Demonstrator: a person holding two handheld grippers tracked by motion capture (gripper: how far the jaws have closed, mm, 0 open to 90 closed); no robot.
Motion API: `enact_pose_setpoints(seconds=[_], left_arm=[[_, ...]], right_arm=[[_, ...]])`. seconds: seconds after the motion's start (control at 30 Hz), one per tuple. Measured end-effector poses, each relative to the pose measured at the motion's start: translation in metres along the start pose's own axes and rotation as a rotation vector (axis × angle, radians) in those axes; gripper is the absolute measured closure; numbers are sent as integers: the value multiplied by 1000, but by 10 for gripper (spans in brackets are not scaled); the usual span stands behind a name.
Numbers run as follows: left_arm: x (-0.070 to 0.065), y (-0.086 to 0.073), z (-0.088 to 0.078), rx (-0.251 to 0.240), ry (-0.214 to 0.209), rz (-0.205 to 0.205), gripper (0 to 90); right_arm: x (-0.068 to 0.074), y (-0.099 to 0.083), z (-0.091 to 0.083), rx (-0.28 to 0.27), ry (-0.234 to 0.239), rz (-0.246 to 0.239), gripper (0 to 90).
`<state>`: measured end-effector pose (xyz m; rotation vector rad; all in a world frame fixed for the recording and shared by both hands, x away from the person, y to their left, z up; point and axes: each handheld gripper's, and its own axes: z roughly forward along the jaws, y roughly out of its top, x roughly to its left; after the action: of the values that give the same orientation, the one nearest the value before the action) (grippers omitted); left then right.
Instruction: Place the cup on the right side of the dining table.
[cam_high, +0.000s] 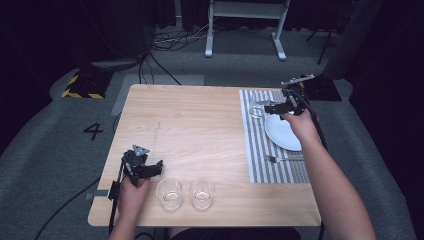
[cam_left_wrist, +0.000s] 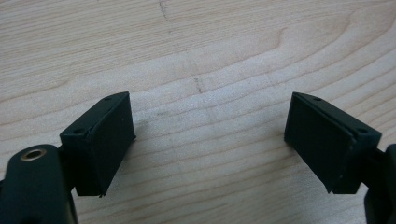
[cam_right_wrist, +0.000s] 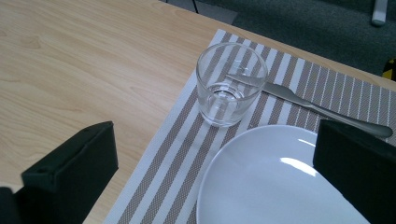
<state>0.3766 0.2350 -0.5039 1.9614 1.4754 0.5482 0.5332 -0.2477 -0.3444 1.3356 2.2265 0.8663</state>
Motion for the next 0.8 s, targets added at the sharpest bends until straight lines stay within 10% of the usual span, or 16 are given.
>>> enact_pose_setpoints(seconds=[0.8], left_arm=[[0,0,0,1,3,0,162]], right_arm=[[-5,-45,-69,-15,20,-47,6]])
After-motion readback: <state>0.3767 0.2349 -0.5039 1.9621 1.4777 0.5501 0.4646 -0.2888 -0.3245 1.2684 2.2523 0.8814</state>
